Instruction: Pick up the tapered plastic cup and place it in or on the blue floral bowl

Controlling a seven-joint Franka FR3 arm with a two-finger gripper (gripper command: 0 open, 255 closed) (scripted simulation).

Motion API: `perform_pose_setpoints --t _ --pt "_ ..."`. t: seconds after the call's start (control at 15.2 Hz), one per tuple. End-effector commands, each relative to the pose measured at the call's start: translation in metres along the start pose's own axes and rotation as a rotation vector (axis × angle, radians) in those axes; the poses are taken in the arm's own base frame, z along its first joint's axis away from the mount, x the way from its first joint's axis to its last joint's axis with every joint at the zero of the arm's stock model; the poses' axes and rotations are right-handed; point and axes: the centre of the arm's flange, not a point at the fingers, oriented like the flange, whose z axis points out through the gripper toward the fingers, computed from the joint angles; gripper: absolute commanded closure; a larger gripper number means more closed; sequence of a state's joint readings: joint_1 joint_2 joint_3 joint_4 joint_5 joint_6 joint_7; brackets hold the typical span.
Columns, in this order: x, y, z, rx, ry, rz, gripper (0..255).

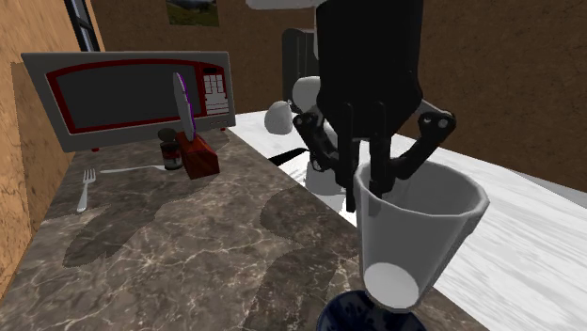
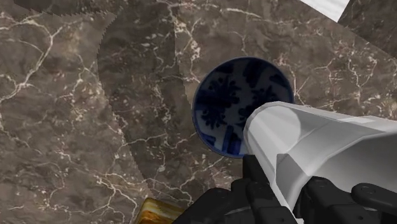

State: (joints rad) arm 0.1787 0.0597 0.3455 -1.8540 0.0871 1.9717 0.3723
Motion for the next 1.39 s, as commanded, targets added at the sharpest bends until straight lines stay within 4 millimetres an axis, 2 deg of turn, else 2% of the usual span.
perform_pose_setpoints --t 0.0,0.99,1.32 --pt "0.000 0.001 0.010 0.000 0.001 0.000 255" --pt "-0.001 0.010 0.090 0.000 0.001 0.000 255" --pt "-0.001 0.010 0.090 0.000 0.001 0.000 255"
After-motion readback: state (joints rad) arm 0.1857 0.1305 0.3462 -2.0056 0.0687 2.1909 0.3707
